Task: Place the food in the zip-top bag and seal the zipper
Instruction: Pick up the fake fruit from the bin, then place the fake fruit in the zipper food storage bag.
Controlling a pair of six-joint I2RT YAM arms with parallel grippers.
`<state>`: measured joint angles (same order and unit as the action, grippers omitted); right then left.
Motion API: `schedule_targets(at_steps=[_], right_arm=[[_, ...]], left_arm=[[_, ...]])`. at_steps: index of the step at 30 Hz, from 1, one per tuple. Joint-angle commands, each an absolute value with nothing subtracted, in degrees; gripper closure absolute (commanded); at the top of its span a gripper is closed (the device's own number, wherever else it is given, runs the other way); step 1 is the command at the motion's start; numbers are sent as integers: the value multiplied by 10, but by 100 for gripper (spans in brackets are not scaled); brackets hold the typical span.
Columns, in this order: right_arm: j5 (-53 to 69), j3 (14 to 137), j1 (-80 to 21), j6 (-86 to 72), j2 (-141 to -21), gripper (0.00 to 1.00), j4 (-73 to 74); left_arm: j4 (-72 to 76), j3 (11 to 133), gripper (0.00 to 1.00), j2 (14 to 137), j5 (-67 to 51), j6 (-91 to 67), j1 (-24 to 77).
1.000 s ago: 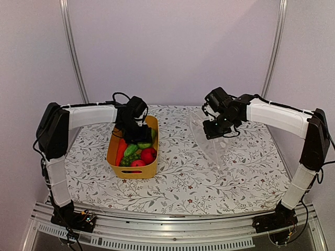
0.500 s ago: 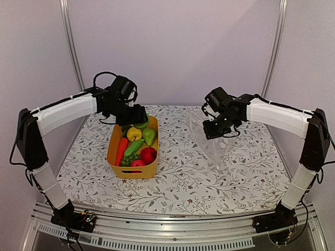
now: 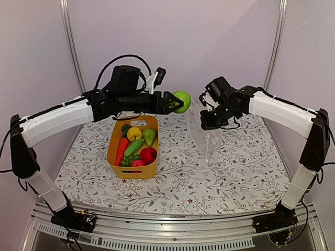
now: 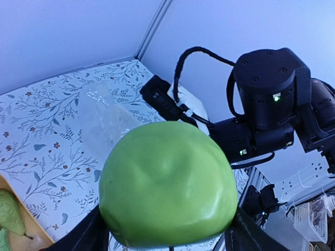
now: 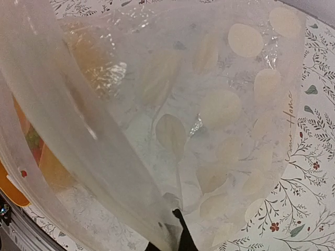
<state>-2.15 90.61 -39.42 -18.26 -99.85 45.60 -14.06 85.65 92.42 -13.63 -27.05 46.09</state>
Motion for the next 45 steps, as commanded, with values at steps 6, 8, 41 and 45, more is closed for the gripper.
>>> schedule_targets(at_steps=[6,8,41,45], right_arm=[[50,942,-396,-233,-1011,100,459],[57,945,-396,-235,-1011,100,460],[91,950,-383,-276,-978,100,457],[97,954,-376,-276,-983,100,456]], left_arm=[[-53,866,51,1001,-196,-283,495],[-57,872,52,1013,-194,-288,501],[-179,994,6,1052,-27,-265,506],[-179,980,6,1026,-10,-266,506]])
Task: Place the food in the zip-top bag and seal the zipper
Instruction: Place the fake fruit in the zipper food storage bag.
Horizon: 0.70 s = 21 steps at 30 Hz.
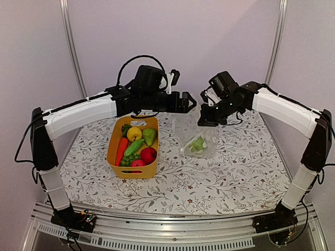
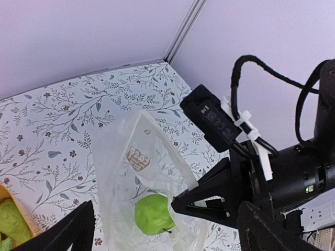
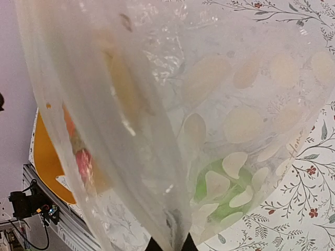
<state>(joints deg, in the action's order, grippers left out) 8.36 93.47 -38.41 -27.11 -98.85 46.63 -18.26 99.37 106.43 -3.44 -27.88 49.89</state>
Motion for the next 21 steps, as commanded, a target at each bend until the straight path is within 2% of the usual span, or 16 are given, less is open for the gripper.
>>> schedule_targets(at_steps=[1,6,13,21], right_arm=[[99,954,-373,-277,-983,100,455],[103,957,-372,-277,-987,100,455],[98,952,-372,-267,-988,100,457],[91,953,-373,-265,-990,100,463]], left_arm=[[-181,976,6,1019,-3,-266,506],[-222,944,11,1002,51,-291,500],[-234,925,20,1019,-28,-322,495],[-245,968,25,1076,-39,-349,497]])
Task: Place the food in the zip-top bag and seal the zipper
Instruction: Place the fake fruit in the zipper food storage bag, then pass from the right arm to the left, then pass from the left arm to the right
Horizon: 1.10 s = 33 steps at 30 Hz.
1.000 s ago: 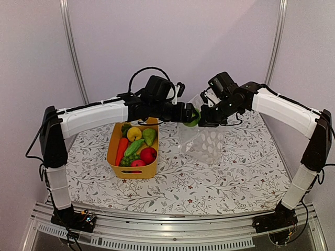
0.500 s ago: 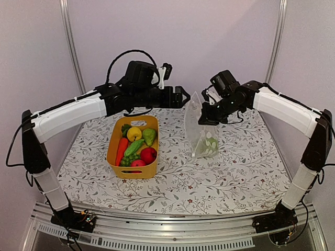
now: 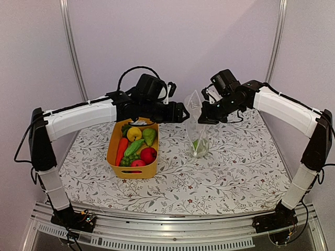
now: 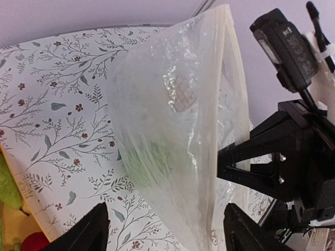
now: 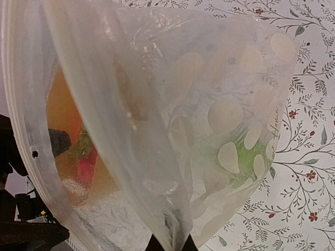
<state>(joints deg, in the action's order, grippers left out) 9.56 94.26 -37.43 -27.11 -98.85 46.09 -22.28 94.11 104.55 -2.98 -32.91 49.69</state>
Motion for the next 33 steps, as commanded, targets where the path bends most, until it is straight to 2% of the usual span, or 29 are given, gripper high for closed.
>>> schedule_targets(at_steps=[1,3,10,15,19,23,33], right_arm=[[91,956,-373,-265,-990,100,464],[78,966,-378,-263,-993,100,472],[3,1046,-399,-256,-1027,100,550],[-44,1063,-400,-267,-1030,99,574],[-76,1061,-400,-280,-1023,83,564],[-83,1041,-399,-287,-1019,80,528],[-90,1048,-399,-294,-1035,95,531]], left_arm=[[-256,979,26,1084,-29,-361,497],[-270,995,29,1099,-16,-370,497],[-311,1079,51,1159,-2,-383,500],[-287,1075,73,1160,-4,-391,501],[-262,1064,84,1155,-12,-395,500],[-222,1047,93,1146,-30,-392,502],[-214,1031,97,1134,-14,-395,502]])
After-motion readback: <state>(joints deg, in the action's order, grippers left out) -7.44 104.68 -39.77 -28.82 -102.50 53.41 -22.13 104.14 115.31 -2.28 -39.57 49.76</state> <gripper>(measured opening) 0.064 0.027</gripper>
